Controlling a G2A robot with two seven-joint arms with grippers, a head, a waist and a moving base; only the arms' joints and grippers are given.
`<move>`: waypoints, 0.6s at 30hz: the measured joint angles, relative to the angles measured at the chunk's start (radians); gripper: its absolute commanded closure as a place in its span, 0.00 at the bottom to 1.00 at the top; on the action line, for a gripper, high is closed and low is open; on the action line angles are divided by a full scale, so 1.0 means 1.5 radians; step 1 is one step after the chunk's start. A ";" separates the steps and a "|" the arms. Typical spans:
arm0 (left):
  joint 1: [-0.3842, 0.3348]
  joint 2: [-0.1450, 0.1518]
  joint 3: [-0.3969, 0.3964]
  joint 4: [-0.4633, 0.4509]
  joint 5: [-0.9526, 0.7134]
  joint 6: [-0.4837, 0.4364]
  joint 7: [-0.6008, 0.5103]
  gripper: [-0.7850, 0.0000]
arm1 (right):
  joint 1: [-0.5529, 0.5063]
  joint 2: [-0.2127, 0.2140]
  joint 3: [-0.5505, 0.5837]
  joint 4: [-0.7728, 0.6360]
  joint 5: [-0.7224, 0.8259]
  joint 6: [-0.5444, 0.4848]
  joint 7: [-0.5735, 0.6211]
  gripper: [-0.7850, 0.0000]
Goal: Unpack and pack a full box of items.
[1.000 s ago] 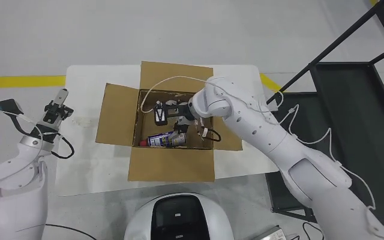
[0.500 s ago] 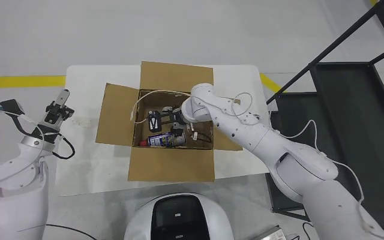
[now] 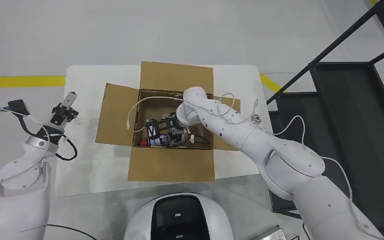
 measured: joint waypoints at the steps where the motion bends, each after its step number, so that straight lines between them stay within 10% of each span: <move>1: 0.001 0.000 -0.001 -0.001 -0.002 0.001 0.002 0.00 | 0.002 -0.006 -0.004 0.013 -0.001 -0.002 -0.002 0.00; 5: 0.004 0.001 -0.006 -0.005 -0.006 0.001 0.006 0.00 | 0.007 -0.026 -0.016 0.055 -0.002 -0.002 -0.008 0.05; 9: 0.008 0.002 -0.013 -0.008 -0.010 0.003 0.009 0.00 | 0.011 -0.043 -0.023 0.094 -0.001 0.003 -0.008 1.00; 18: 0.014 0.005 -0.019 -0.017 -0.013 0.003 0.014 0.00 | 0.017 -0.069 -0.027 0.165 0.006 -0.002 -0.005 1.00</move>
